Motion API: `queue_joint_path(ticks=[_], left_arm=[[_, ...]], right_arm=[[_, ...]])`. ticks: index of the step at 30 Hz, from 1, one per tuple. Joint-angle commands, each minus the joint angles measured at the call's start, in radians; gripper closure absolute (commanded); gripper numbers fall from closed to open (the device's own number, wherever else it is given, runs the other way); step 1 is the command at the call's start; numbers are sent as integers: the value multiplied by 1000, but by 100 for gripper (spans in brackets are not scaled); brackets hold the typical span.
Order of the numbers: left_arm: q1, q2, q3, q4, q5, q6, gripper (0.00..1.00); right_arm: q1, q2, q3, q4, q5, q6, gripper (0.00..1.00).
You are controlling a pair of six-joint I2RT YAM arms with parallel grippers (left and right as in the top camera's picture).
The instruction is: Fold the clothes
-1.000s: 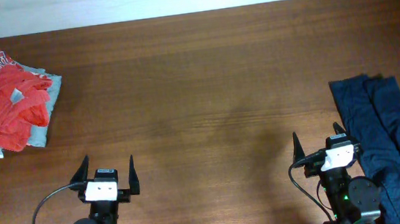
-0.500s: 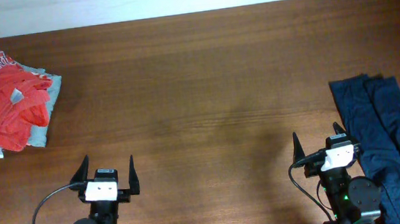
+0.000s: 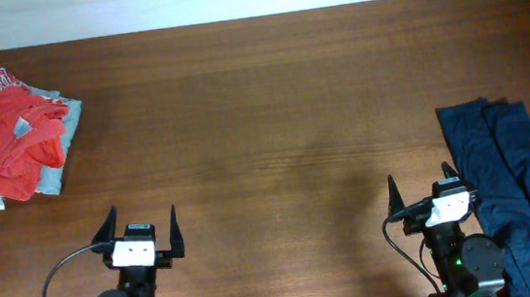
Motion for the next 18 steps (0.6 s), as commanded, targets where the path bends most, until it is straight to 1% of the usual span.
queue_joint_path(ticks=[1, 10, 14, 16, 18], left_arm=[[-5, -10, -6, 14, 8, -5, 1], [-5, -10, -6, 18, 12, -6, 1], [-5, -9, -3, 40, 50, -10, 1], [-5, 0, 11, 39, 60, -33, 1], [-5, 27, 34, 40, 60, -51, 0]], right_arm=[[9, -7, -5, 7, 2, 46, 1], [9, -7, -5, 7, 2, 46, 1], [9, -6, 4, 10, 2, 48, 1], [9, 3, 25, 10, 13, 101, 1], [9, 22, 57, 10, 13, 124, 1]])
